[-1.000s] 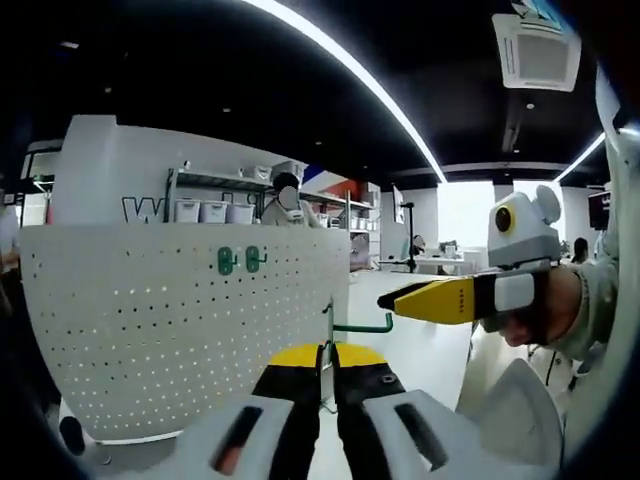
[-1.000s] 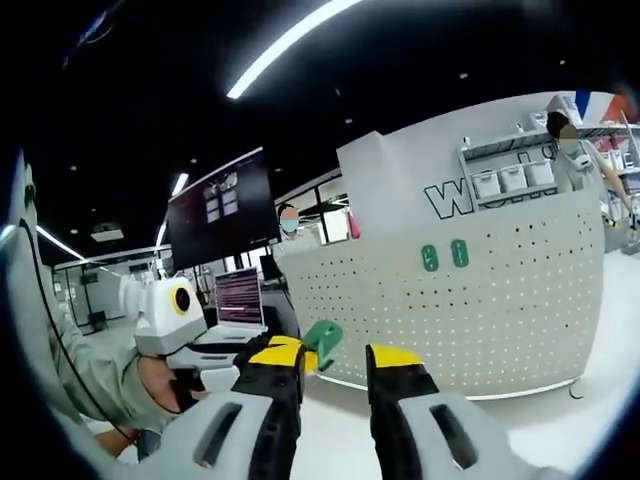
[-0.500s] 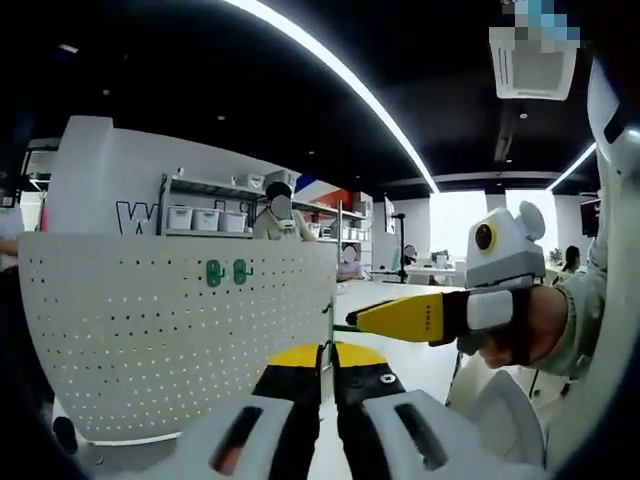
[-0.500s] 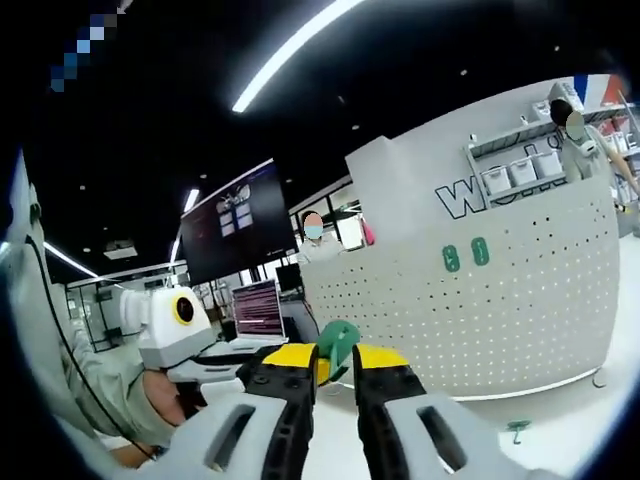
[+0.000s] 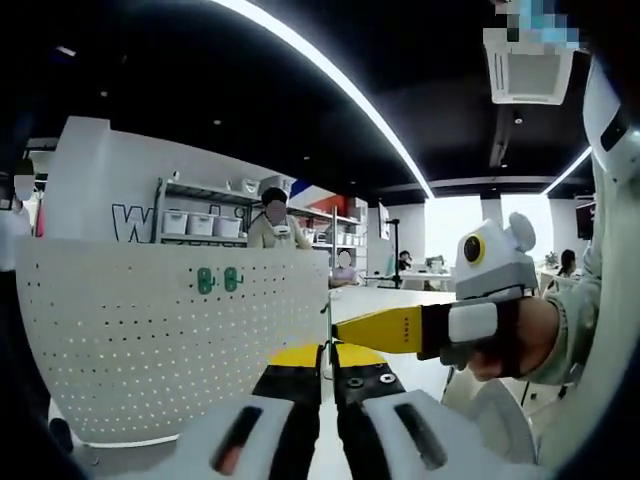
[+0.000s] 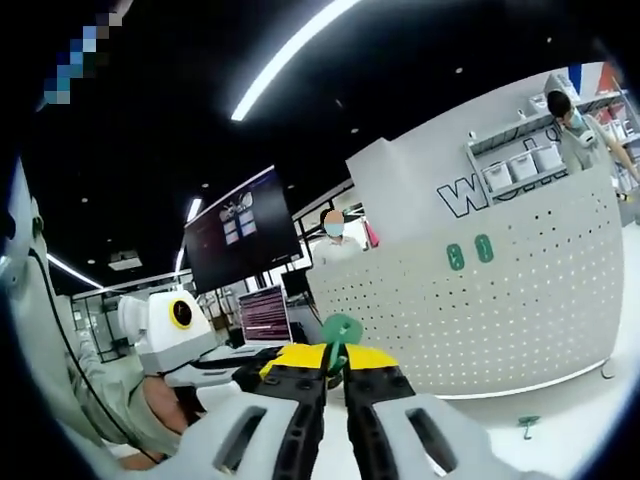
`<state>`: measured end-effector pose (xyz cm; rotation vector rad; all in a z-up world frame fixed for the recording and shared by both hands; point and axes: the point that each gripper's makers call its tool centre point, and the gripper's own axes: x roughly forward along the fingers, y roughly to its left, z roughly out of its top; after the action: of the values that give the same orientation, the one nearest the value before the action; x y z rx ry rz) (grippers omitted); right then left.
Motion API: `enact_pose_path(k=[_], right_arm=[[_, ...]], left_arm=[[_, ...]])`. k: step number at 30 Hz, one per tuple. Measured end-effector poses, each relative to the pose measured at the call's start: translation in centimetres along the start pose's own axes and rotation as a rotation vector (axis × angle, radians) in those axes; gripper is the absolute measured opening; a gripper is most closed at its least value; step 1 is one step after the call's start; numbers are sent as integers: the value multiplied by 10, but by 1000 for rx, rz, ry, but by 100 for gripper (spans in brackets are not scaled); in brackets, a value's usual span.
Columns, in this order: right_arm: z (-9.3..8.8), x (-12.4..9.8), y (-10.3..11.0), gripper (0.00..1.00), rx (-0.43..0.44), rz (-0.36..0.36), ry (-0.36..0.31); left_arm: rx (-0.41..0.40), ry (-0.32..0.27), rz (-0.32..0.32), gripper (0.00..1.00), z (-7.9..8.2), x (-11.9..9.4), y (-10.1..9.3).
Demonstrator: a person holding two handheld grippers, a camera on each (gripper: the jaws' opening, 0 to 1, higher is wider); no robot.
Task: Insert the hook assembly into the mounting plate slot until the hook locks in place.
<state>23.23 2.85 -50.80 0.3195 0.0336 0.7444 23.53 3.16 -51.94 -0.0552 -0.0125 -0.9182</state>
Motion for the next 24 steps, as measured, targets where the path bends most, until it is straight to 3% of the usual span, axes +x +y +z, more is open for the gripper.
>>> enact_pose_path(k=[24], right_arm=[[-16, 6, -3, 2, -34, -11, 46]], left_arm=[[-34, 58, 39, 10, -25, -6, 10]])
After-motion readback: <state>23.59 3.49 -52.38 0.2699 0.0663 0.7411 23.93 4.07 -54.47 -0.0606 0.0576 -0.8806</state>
